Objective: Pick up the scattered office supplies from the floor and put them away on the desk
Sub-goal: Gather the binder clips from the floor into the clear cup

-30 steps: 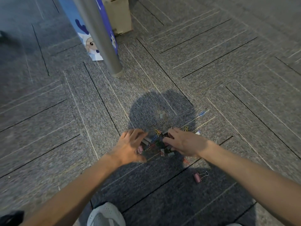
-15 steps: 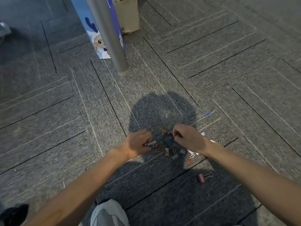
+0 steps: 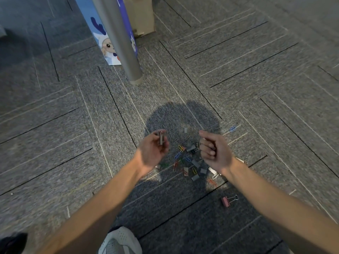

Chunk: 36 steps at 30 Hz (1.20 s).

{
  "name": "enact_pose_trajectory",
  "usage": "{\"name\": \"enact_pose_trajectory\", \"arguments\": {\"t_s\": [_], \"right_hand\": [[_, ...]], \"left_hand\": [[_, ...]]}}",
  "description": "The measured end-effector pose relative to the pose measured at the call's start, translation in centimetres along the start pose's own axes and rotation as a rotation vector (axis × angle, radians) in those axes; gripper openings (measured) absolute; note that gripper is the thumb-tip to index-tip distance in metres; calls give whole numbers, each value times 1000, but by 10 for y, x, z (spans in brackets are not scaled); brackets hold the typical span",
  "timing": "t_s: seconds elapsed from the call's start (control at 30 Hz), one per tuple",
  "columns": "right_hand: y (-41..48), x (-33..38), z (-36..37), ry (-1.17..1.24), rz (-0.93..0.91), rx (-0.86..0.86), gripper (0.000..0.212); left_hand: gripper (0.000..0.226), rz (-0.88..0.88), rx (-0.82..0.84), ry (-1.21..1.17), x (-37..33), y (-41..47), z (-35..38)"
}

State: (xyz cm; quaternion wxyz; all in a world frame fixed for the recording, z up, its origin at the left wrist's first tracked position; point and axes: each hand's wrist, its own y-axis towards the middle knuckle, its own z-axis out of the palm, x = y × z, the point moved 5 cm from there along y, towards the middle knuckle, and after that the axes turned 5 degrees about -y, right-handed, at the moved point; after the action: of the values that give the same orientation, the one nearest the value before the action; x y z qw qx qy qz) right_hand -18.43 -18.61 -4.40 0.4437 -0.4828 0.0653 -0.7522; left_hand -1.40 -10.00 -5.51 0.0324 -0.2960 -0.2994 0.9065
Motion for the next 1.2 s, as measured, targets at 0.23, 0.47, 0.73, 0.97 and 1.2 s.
{"name": "enact_pose_trajectory", "arguments": {"t_s": [0.23,0.47,0.73,0.97,1.2], "right_hand": [[-1,-1,-2,217,144,-12,11],[5,-11,-20,177,244,-158,24],[22,3,-11,-626,57,15,37],[20,8,20,-2078,-514,382,37],[21,1,19,-2345,-358,357,29]], "left_hand": [[25,70,-14,-226,-12,-3,13],[30,9,-171,34,-11,-6,-16],[37,-42,-95,412,-16,-3,-28],[36,264,21,1655,-34,-12,-45],[54,516,399,2341,-18,-25,-47]]}}
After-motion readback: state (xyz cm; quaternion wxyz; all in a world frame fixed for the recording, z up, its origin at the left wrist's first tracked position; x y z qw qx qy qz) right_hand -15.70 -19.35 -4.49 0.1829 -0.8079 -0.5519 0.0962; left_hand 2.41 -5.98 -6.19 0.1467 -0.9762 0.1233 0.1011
